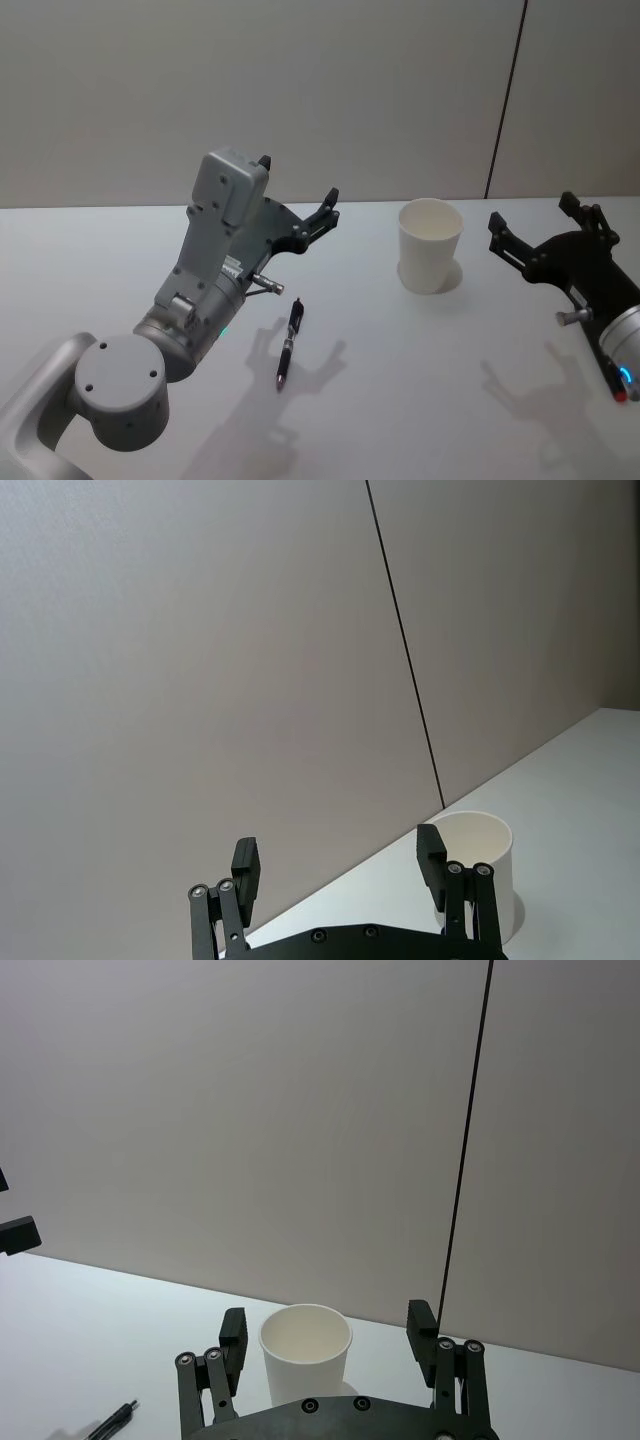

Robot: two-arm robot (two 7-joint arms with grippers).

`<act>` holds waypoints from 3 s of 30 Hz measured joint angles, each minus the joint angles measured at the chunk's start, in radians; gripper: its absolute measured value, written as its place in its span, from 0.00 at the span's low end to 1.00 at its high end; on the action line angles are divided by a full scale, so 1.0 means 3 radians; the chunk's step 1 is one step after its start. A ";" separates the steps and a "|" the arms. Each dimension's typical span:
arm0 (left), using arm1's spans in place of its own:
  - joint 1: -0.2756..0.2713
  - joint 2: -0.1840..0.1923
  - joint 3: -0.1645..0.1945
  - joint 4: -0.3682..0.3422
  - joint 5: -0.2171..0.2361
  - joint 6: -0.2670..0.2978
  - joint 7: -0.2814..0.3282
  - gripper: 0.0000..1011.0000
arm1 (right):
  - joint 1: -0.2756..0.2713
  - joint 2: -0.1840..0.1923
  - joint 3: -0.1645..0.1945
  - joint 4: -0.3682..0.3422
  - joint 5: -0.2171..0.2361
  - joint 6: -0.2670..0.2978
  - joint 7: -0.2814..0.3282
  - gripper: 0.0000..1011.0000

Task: Place the pen into the pen holder.

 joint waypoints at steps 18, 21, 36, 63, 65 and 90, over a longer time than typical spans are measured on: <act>0.0000 0.0000 0.0000 0.0000 0.0000 0.0000 0.0000 0.99 | 0.0000 0.0000 0.0000 0.0000 0.0000 0.0000 0.0000 0.99; 0.0000 0.0000 0.0000 0.0000 0.0000 0.0000 0.0000 0.99 | 0.0000 0.0000 0.0000 0.0000 0.0000 0.0000 0.0000 0.99; 0.0000 0.0000 0.0000 0.0000 0.0000 0.0000 0.0000 0.99 | -0.0004 -0.0008 -0.0004 -0.0011 -0.0037 0.0017 -0.0028 0.99; 0.0000 0.0000 0.0000 0.0000 0.0000 0.0000 0.0000 0.99 | 0.0044 -0.0138 -0.0004 -0.0236 -0.0215 0.0981 -0.0487 0.99; 0.0000 0.0000 0.0000 0.0000 0.0000 0.0000 0.0000 0.99 | 0.0070 -0.0152 0.0006 -0.0233 -0.0215 0.1073 -0.0504 0.99; 0.0000 0.0000 0.0000 0.0000 0.0000 0.0000 0.0000 0.99 | 0.0393 -0.0260 0.0120 0.0097 -0.0210 0.1873 -0.0526 0.99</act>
